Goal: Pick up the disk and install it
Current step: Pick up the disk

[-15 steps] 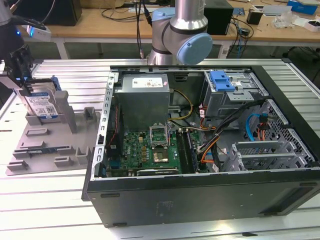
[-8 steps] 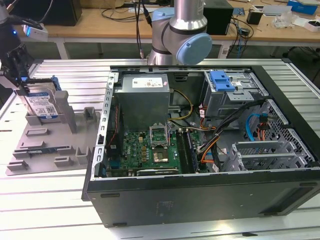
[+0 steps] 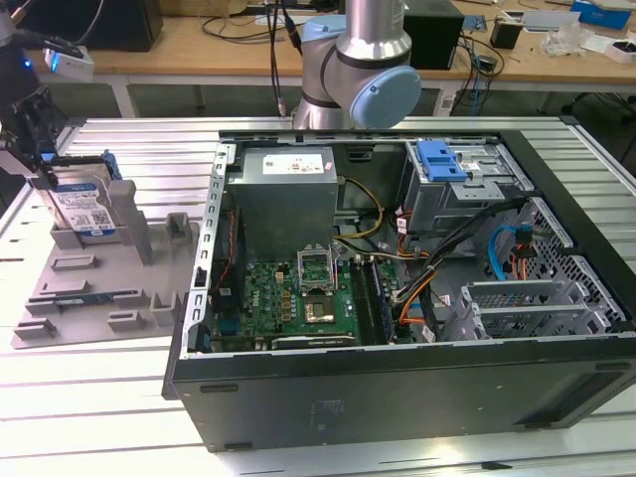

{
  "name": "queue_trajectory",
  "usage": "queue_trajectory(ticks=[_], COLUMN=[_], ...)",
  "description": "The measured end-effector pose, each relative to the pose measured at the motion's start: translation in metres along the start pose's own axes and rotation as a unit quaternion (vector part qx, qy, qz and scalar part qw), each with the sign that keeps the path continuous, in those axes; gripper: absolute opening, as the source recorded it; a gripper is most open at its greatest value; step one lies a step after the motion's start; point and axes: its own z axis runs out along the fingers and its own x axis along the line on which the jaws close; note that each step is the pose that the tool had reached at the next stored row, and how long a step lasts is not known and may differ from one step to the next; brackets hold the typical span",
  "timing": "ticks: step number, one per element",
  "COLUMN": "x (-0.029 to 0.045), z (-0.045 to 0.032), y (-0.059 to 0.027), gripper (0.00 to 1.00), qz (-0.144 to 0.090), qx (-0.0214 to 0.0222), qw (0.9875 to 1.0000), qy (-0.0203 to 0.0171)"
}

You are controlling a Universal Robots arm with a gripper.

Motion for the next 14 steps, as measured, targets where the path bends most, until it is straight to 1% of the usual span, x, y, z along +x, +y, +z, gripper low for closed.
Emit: queue_trajectory(ticks=[14], x=[-0.0001], z=[0.0012], y=[0.0018], gripper=[0.45], qz=[-0.009], qx=[0.0065], qw=[0.9999], qy=[0.0006])
